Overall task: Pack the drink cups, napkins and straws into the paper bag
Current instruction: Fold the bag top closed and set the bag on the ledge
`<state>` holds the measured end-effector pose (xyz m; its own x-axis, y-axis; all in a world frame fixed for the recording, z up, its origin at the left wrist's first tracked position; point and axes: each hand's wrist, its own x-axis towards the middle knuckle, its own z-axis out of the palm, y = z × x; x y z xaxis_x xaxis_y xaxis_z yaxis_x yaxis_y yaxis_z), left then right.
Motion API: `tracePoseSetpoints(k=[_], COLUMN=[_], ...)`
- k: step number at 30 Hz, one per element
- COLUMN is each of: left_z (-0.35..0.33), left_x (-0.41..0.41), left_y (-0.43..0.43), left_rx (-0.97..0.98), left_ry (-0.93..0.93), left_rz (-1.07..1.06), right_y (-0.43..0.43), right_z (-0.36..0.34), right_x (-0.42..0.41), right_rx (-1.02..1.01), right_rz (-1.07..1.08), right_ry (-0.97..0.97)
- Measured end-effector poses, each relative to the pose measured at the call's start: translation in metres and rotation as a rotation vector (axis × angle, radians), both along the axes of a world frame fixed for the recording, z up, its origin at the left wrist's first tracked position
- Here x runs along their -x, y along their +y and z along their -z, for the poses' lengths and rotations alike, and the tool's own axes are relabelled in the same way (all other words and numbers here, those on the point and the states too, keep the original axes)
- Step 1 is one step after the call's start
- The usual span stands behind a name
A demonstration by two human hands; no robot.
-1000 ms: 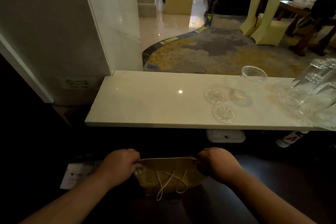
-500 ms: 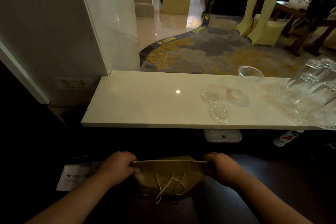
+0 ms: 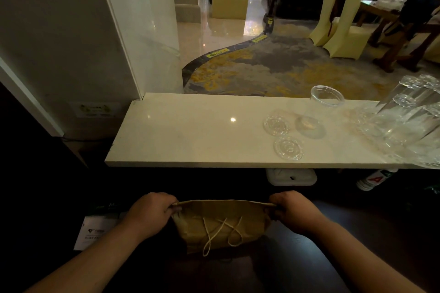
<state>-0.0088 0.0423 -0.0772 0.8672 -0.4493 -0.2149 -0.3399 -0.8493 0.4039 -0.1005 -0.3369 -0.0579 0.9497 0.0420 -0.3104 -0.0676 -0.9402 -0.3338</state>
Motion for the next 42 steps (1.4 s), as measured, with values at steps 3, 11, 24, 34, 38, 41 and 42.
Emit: tracePoseSetpoints(k=[3,11,24,34,38,41,42], left_z=[-0.009,-0.054,-0.152,-0.214,-0.235,-0.251,-0.256], left_x=[-0.001,-0.019,-0.054,-0.083,-0.093,-0.101,-0.104], left_y=[0.001,0.004,0.011,0.016,0.015,0.013,0.012], left_rx=[0.026,0.061,0.085,0.07,0.072,0.117,0.134], left_ry=[-0.001,-0.064,-0.05,-0.107,-0.133,-0.139,-0.144], left_rz=[0.006,0.014,-0.036,-0.016,-0.006,-0.028,-0.035], right_y=[0.0,0.004,0.013,0.024,0.025,0.025,0.025], right_z=[-0.012,-0.067,-0.167,-0.235,-0.259,-0.276,-0.282], right_x=[-0.001,-0.017,-0.059,-0.078,-0.084,-0.092,-0.095], right_rx=[-0.015,0.016,0.025,-0.035,-0.024,-0.003,-0.003], right_rz=[0.004,-0.039,-0.093,-0.013,0.01,0.006,0.007], right_ry=[0.002,-0.009,-0.054,-0.049,-0.065,-0.098,-0.109])
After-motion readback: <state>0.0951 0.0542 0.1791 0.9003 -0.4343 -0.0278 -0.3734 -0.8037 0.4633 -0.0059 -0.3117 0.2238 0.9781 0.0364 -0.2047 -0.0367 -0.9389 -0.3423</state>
